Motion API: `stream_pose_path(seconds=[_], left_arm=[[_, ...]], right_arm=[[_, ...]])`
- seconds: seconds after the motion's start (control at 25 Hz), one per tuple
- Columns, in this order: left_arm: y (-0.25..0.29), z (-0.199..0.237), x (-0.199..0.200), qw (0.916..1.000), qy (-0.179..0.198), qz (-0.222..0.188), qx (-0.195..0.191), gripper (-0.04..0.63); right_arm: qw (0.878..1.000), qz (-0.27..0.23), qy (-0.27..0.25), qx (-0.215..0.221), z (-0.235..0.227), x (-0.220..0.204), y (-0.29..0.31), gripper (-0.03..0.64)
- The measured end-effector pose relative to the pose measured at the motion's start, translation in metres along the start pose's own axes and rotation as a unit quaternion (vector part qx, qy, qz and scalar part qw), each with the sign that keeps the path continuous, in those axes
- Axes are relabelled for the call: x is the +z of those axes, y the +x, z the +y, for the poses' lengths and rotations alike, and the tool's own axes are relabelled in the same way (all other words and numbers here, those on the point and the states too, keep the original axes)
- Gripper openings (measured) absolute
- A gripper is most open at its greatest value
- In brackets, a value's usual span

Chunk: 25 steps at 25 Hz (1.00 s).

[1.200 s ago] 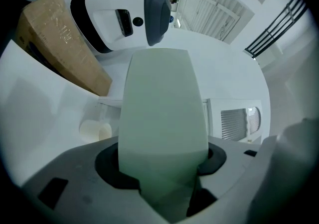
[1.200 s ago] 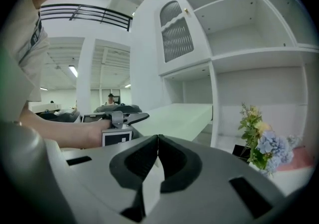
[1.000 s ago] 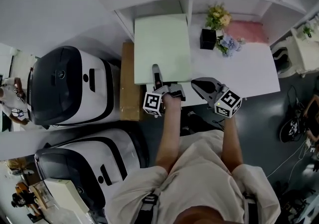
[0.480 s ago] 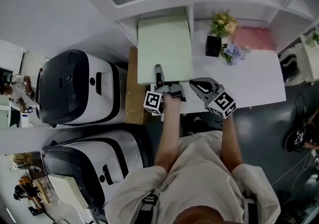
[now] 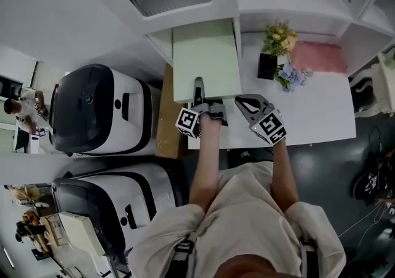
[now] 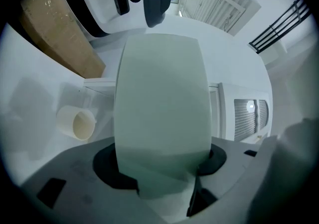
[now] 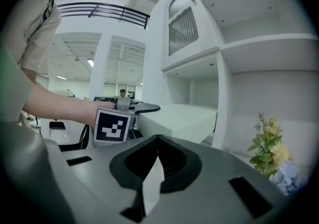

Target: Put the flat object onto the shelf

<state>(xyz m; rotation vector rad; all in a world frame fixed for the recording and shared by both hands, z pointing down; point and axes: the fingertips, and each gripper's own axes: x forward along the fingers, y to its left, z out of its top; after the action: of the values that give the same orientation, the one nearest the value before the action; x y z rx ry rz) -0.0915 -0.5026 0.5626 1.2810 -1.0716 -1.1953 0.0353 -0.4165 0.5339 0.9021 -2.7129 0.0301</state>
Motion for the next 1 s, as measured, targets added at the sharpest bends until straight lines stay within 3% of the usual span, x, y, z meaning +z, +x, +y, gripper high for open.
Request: stream_pose_path(seconds=[0.4,1.0], left_arm=[[0.037,0.002,0.000,0.9999,0.004,0.009,0.006,0.262],[0.090,0.002,0.004,0.9995,0.004,0.029,0.009,0.265]], right_arm=[[0.998,-0.038,0.044,-0.002,-0.034,0.005,0.019,0.067],[0.998,-0.038,0.045,0.003,-0.071,0.016,0.057,0.067]])
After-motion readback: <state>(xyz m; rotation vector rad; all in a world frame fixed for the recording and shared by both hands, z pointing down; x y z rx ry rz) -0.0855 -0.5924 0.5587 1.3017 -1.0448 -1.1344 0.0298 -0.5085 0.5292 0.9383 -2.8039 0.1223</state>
